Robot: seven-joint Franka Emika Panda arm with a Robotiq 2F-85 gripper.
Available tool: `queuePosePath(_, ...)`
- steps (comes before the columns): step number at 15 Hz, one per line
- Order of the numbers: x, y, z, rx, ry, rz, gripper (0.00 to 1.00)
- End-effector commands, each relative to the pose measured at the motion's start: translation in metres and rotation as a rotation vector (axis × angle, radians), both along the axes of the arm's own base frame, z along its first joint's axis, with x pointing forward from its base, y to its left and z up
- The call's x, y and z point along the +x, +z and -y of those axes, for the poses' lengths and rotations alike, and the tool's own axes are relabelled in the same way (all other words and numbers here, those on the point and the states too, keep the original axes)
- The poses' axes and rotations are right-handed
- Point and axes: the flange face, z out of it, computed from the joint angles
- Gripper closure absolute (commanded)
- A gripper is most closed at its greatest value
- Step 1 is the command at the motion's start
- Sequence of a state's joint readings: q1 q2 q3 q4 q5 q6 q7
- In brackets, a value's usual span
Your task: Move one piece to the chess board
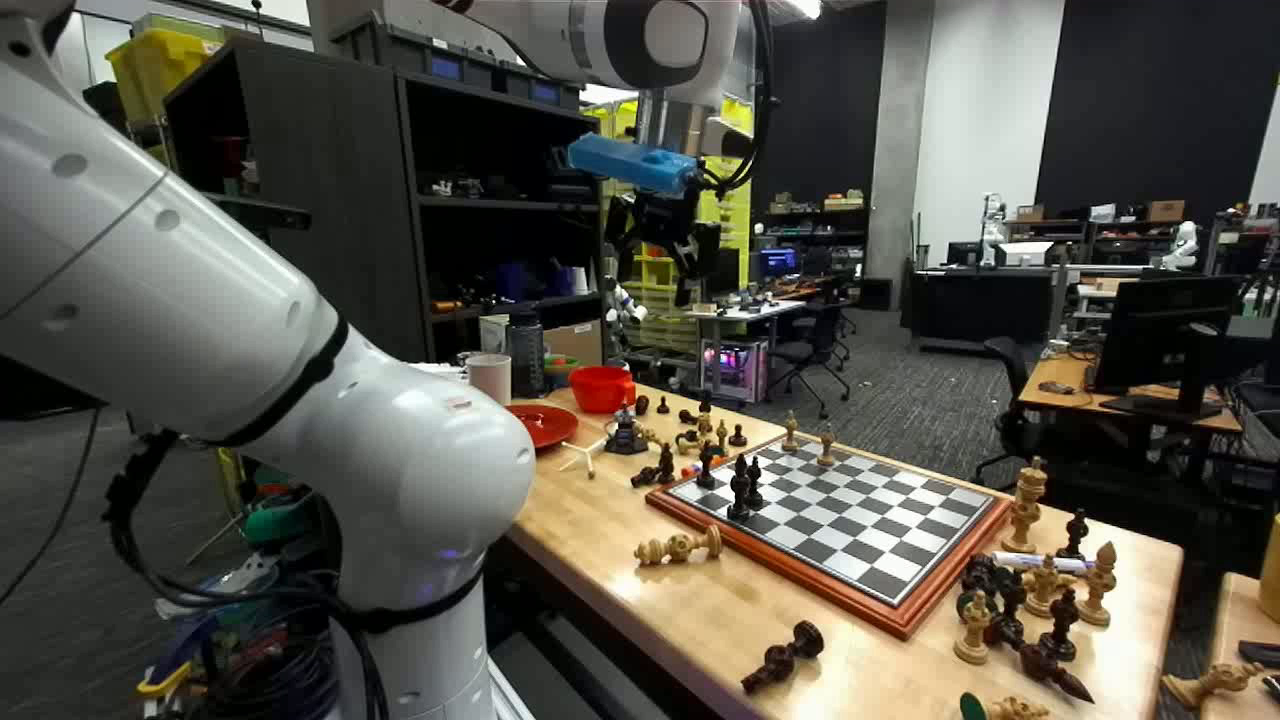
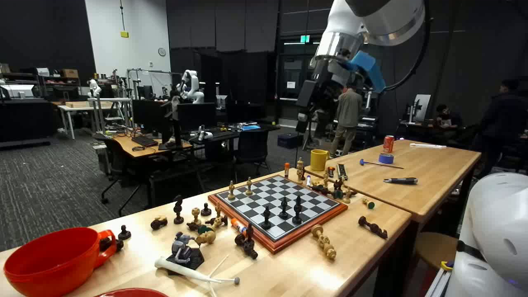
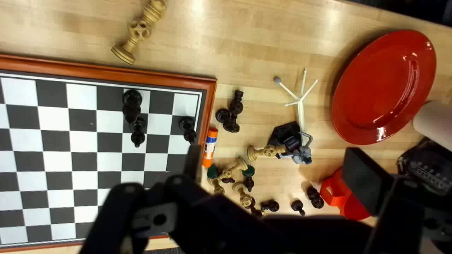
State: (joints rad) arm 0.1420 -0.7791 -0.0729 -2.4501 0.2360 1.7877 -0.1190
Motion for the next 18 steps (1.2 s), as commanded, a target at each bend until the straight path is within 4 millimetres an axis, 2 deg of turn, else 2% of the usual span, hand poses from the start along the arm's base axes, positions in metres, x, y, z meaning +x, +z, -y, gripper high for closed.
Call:
queuePosePath(1, 0.000, 0.001, 0.000, 0.000, 0.000, 0.001, 0.00)
queuePosePath(6, 0.000, 0.002, 0.000, 0.000, 0.000, 0.003, 0.00)
queuePosePath(10, 0.025, -0.014, -0.016, -0.058, 0.067, -0.023, 0.00)
queuePosePath(13, 0.047, -0.038, -0.041, -0.120, 0.135, -0.052, 0.00)
queuePosePath(18, 0.083, -0.090, -0.083, -0.241, 0.220, -0.084, 0.00)
